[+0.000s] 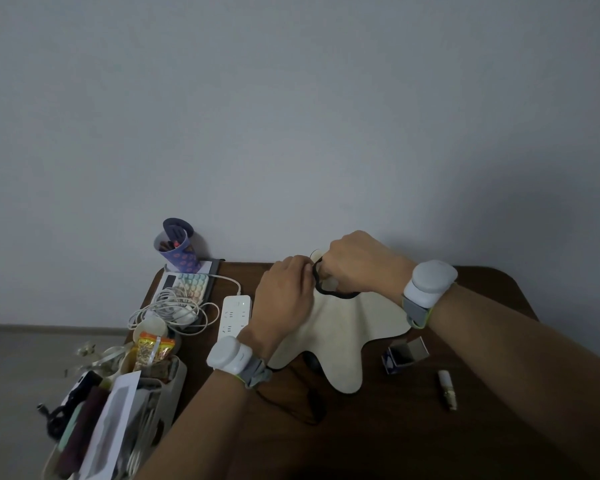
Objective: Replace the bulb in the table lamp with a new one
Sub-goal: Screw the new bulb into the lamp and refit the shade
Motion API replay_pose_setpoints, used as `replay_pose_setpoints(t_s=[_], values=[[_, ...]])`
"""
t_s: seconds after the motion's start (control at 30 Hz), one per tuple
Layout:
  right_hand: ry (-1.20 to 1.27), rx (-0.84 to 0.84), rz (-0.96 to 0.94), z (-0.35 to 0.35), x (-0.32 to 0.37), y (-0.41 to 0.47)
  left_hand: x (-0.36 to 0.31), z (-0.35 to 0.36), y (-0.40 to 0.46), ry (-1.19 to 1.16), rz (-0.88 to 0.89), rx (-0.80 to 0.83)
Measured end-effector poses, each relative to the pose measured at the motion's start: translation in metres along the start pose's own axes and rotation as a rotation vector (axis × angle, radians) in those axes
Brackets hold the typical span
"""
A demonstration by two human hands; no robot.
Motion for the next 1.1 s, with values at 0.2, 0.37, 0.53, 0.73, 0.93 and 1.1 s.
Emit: replay_pose_setpoints(t_s=[0.2, 0.37, 0.53, 0.73, 0.93, 1.1], values=[[0.079, -0.054, -0.016, -0.0092, -0.0016, -0.0037, -0.0005, 0.0000, 0.0002, 0.006, -0.004, 0.011], [0.092, -0.047, -0.012, -0.0047, 0.0048, -0.0005, 0.0001, -0.0008, -0.0008, 0.009, -0.012, 0.020], [0.045, -0.063, 0.001, -0.0079, -0.0005, -0.0014, 0.0000, -0.0009, -0.0009, 0.020, -0.011, 0.021], [0.031, -0.015, -0.007, -0.0063, -0.0022, -0.0010, 0.0002, 0.0003, 0.0000, 0.019, -0.012, 0.019], [0.033, -0.038, -0.010, -0.0039, -0.0012, -0.0011, 0.0016, 0.0009, 0.0008, 0.019, -0.013, 0.016], [0.030, -0.053, -0.011, -0.0016, 0.0002, -0.0019, 0.0013, 0.0014, 0.0008, 0.015, -0.011, 0.013]])
Point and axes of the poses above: each hand's wrist, its own y-axis towards the middle knuckle, its own z-axis out of the palm, x = y × z, the point moved 2 cm from there along y, towards the middle knuckle, and after that the axes turned 15 degrees about x, right-handed, at the moved point
